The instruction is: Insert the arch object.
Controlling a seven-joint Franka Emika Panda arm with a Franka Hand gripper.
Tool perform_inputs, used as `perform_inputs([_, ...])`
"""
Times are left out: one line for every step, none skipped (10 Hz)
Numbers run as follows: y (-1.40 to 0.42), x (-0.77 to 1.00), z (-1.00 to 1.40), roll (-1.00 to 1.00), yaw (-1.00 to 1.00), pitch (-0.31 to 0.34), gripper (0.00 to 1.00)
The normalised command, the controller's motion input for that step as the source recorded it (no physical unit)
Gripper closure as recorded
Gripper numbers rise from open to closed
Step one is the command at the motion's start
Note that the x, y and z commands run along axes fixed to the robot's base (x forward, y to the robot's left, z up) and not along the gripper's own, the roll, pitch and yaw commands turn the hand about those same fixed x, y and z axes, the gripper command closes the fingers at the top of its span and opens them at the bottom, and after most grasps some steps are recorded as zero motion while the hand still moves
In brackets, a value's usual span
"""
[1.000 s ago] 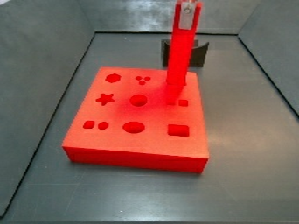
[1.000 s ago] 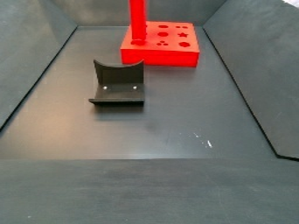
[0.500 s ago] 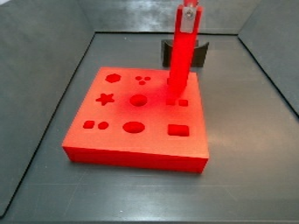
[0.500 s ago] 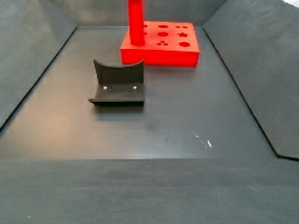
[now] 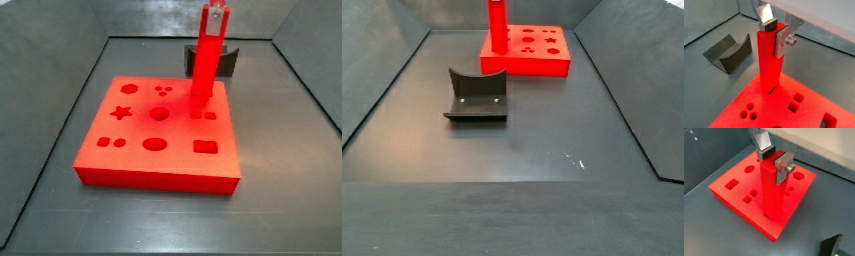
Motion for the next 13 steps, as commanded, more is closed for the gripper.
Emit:
perform_inputs([0.00,0.18,-0.36,0.00,0.29,0.000,1.00])
perform_inputs([0.00,0.07,-0.29,0.00,0.31,0.000,1.00])
perform_inputs([0.00,0.00,-0.05,-0.01,0.16,0.000,1.00])
perform_inputs([0.00,0.00,-0.02,-0.02,0.00,0.000,1.00])
perform_inputs([0.00,0.00,-0.29,-0.01,0.00,-0.047,1.00])
perform_inputs([-0.07,0.00,-0.34,0.00,0.00,-0.050,1.00])
perform_inputs([-0.23,0.01,-0.20,0.00,0.03,-0.024,1.00])
perform_inputs([-0.18,0.00,-0.24,0.00,0.00,-0.039,1.00])
perform_inputs([-0.02,0.00,-0.25,-0.03,0.00,-0.039,1.00])
perform_inputs([0.00,0.02,-0.29,-0.04,0.00,-0.026,1.00])
perform_inputs([0.00,0.01,-0.44,0.00,0.00,-0.037,1.00])
perform_inputs([0.00,0.01,-0.65,0.00,0.00,-0.051,1.00])
perform_inputs([0.02,0.00,-0.73,0.02,0.00,-0.029,1.00])
